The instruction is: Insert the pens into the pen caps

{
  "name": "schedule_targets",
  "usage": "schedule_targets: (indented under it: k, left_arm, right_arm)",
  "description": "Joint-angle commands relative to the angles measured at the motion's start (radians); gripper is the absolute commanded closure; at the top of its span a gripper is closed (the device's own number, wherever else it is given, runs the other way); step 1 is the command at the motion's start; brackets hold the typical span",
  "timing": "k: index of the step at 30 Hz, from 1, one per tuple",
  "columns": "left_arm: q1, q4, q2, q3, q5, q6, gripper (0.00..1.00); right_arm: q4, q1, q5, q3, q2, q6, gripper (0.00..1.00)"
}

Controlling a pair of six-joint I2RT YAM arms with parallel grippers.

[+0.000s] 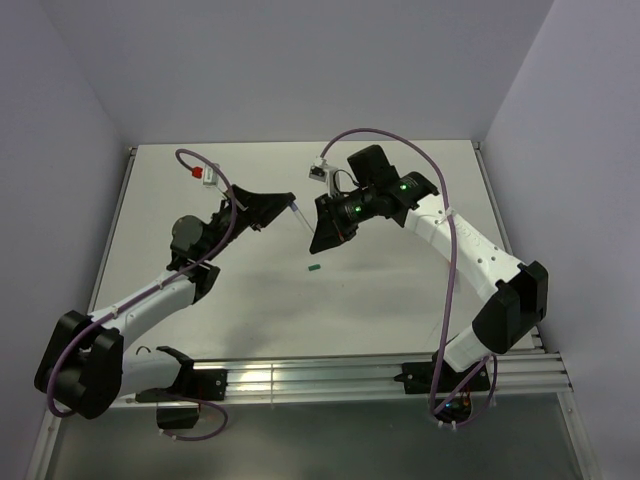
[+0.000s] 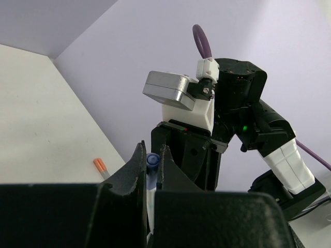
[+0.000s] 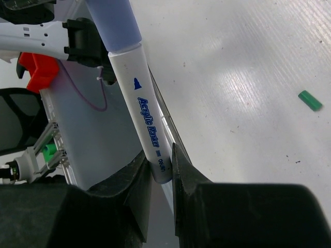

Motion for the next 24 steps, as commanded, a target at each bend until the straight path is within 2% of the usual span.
schedule_targets:
  k: [1, 10, 24]
  left_arm:
    - [-0.173, -0.187, 0.016, -0.07, 0.495, -0.009, 1.0]
    - [-0.178, -0.322, 0.007, -0.041, 0.526, 0.07, 1.0]
    - [-0.19, -0.325, 0.016, -0.042, 0.503, 0.031, 1.0]
  right_arm:
    - [0.538, -0.024, 0.093, 0.173, 0.002, 0.033, 1.0]
    - [0.511, -0.026, 0.111, 0.196, -0.006, -0.001, 1.0]
    - [0.501, -0.016, 0.14, 0.206, 0.005, -0.03, 1.0]
